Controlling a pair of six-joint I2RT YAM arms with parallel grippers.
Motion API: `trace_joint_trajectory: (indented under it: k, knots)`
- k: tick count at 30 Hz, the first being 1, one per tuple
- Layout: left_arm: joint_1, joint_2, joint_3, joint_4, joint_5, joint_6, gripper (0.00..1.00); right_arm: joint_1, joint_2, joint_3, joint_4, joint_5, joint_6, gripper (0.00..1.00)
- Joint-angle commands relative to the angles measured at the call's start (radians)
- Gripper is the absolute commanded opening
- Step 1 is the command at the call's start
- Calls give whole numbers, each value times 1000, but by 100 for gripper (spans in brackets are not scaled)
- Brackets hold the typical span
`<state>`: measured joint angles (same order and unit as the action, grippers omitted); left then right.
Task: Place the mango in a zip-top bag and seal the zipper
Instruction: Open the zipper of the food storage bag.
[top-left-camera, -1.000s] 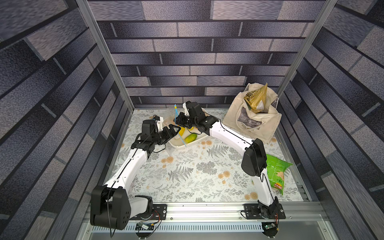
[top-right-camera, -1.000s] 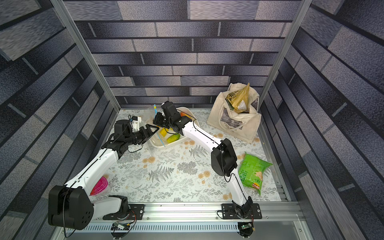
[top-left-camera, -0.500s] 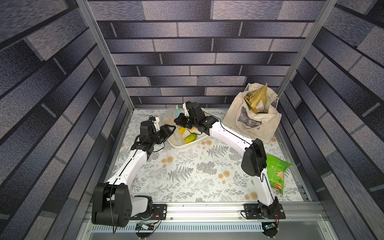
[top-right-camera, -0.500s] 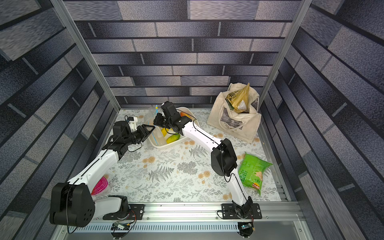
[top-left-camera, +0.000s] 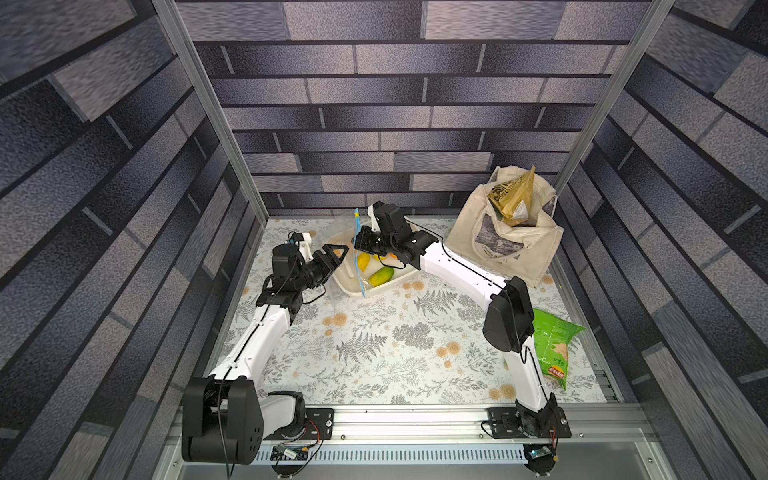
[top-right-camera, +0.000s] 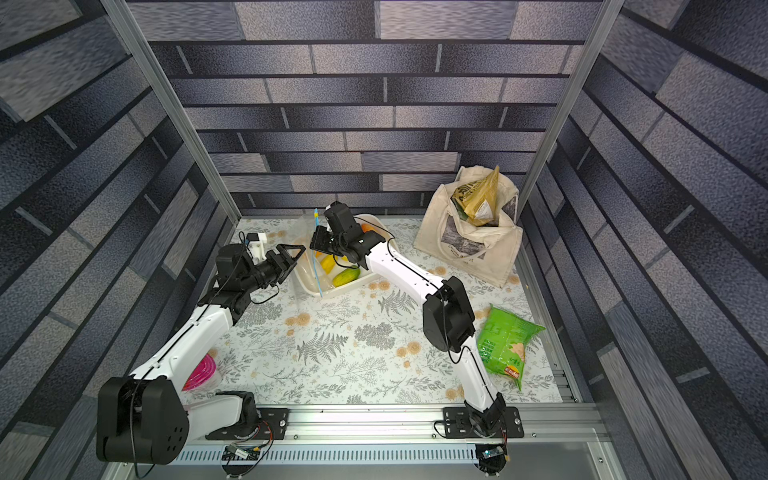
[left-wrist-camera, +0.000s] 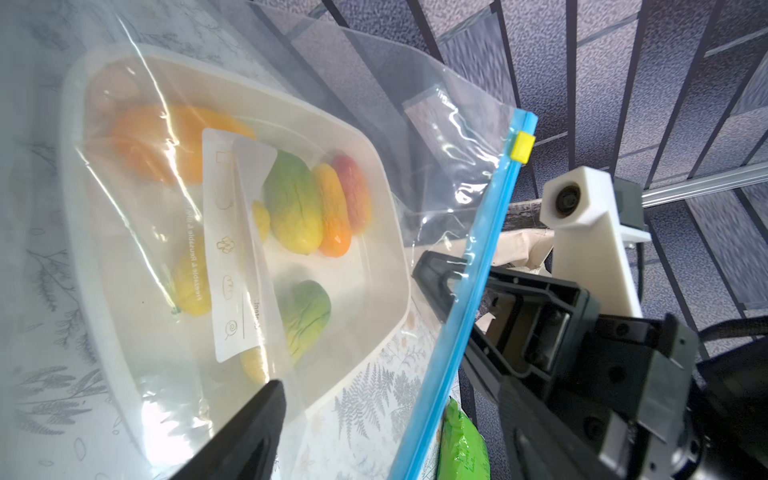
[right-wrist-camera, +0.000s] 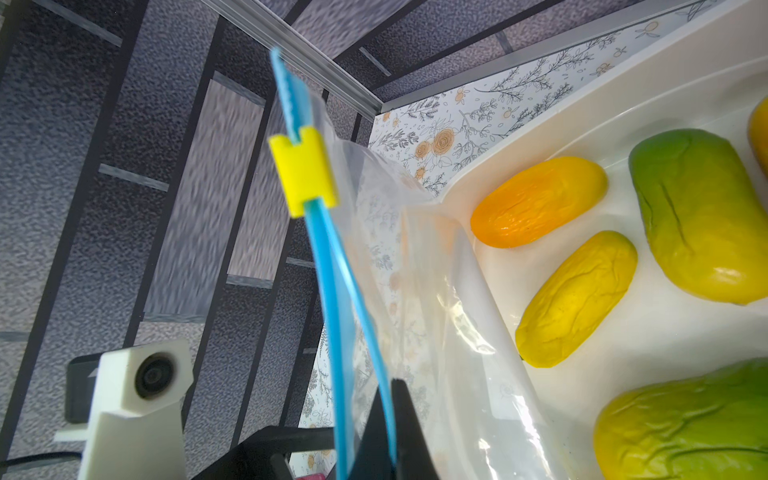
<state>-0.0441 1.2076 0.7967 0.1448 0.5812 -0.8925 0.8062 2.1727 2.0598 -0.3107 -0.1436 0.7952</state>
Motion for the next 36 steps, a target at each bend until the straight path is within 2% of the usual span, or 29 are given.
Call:
trace_joint_trajectory:
  k: [1, 4, 7, 10, 14, 17, 21, 24, 30, 34, 36]
  knots:
    - [-14, -11, 36, -31, 31, 68, 85, -2, 9, 36, -9, -11, -10, 0]
    - [-55, 8, 71, -97, 16, 155, 87, -2, 12, 41, -5, -19, -7, 0]
    - [-78, 31, 96, -152, -40, 212, 80, -3, 10, 40, 1, -27, -4, 0]
    - [-78, 52, 99, -152, -48, 221, 77, -3, 7, 41, 8, -40, 2, 0]
    - [-69, 61, 81, -113, -42, 192, 63, -4, 7, 44, 5, -44, 1, 0]
    - [-51, 63, 58, -72, -38, 155, 61, -3, 7, 43, 4, -46, -2, 0]
    - [-59, 67, 72, -118, -96, 177, 59, -1, 7, 43, 6, -62, -2, 0]
    - [-81, 61, 97, -190, -201, 212, 53, -1, 4, 40, -1, -63, -9, 0]
    - [-91, 67, 130, -236, -262, 240, 44, -2, 10, 50, -17, -88, -37, 0]
    - [-87, 72, 172, -309, -319, 261, 29, -2, 18, 74, -58, -121, -73, 0]
    - [-75, 62, 189, -341, -339, 276, 26, -1, 12, 84, -95, -105, -110, 0]
